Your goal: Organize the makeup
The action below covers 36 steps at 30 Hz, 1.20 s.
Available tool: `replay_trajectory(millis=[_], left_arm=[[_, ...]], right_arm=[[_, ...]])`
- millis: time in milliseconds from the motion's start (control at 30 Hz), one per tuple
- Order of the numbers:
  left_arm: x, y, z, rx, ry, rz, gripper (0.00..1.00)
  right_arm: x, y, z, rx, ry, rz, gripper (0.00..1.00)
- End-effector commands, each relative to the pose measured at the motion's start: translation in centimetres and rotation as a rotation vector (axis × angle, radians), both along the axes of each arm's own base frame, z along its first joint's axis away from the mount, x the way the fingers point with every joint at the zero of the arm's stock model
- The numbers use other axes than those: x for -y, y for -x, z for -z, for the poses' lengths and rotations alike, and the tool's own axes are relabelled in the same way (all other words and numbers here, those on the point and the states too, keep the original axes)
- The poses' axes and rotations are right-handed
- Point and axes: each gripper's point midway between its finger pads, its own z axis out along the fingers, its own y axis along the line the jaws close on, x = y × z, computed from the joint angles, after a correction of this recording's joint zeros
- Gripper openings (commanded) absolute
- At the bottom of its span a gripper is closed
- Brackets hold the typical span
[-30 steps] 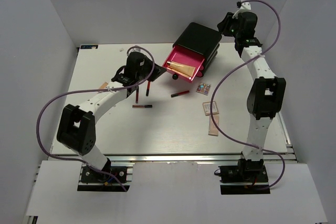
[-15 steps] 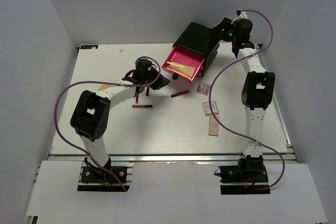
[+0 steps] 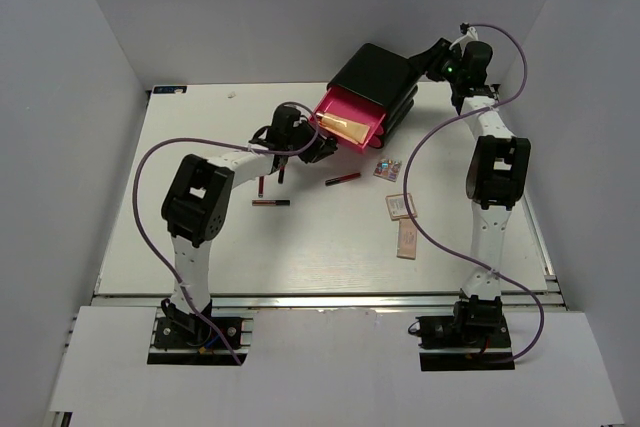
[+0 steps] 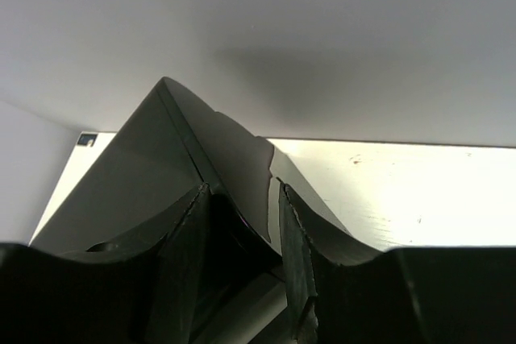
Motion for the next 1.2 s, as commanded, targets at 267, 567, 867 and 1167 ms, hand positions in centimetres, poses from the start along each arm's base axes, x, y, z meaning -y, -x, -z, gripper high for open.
replay_trajectory(millis=[267,567,867,1167], left_arm=[[2.7,-4.0,-9.3,0.253,0.120,0.055,0.27],[3.4,-6.6,-9.0,0.244,0.103,0.061,0.27],[2.5,-5.6,-9.5,0.255,0.107,0.048,0.17],[-0.9,-2.8,-6.6,0.197,0.004,-0.024,0.50]], right_arm=[[-4.2,4.5,2.2,-0.112,-0.003,-0.225,0.44],[-4.2,5.5,2.5,-0.119,0.032,-0.235,0.46],[-4.3,6.4,2.3,-0.106,0.059,-0.260,0.52],[-2.8,6.0,-0.4,-0.021,0.094,-0.235,0.89]])
